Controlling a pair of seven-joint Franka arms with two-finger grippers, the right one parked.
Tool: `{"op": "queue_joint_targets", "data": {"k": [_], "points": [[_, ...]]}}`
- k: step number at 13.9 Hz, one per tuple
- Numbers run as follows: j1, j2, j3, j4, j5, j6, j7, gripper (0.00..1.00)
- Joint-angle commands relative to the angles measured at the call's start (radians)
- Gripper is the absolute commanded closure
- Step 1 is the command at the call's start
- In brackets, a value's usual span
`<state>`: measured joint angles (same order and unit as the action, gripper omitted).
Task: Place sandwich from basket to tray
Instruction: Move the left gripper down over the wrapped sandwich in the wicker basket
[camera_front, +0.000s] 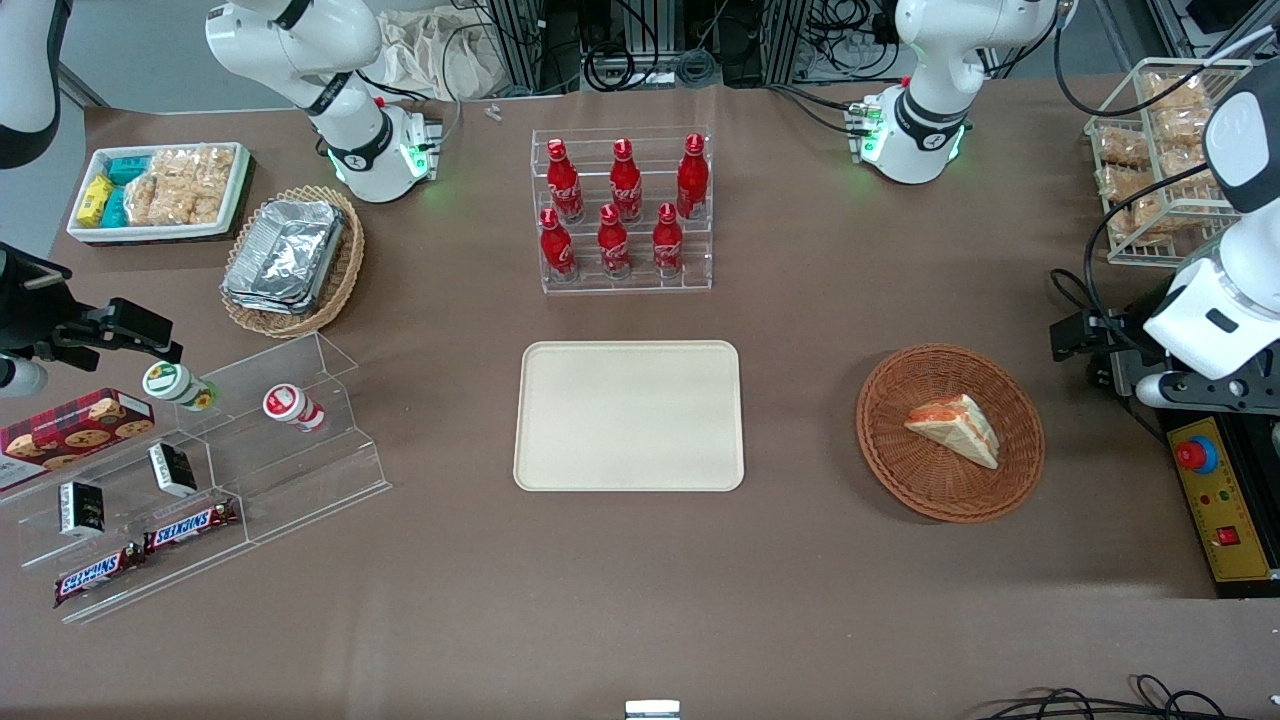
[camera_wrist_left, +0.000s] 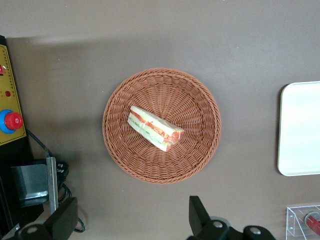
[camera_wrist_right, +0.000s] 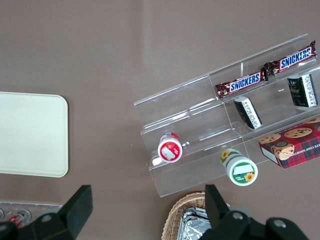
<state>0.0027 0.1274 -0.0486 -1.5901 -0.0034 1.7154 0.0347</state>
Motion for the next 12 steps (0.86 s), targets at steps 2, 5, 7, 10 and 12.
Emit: {"op": "queue_joint_targets", "data": {"k": [2, 5, 7, 10, 12], "points": [[-0.007, 0.023, -0.002, 0.036, 0.016, -0.026, -0.021, 0.00], [-0.003, 0.041, 0.001, 0.028, 0.002, -0.026, -0.097, 0.00], [0.003, 0.047, 0.004, 0.024, -0.001, -0.008, -0.145, 0.00], [0.009, 0.060, 0.007, -0.066, -0.004, 0.123, -0.420, 0.00], [0.002, 0.058, 0.006, -0.193, 0.002, 0.298, -0.641, 0.00]]}}
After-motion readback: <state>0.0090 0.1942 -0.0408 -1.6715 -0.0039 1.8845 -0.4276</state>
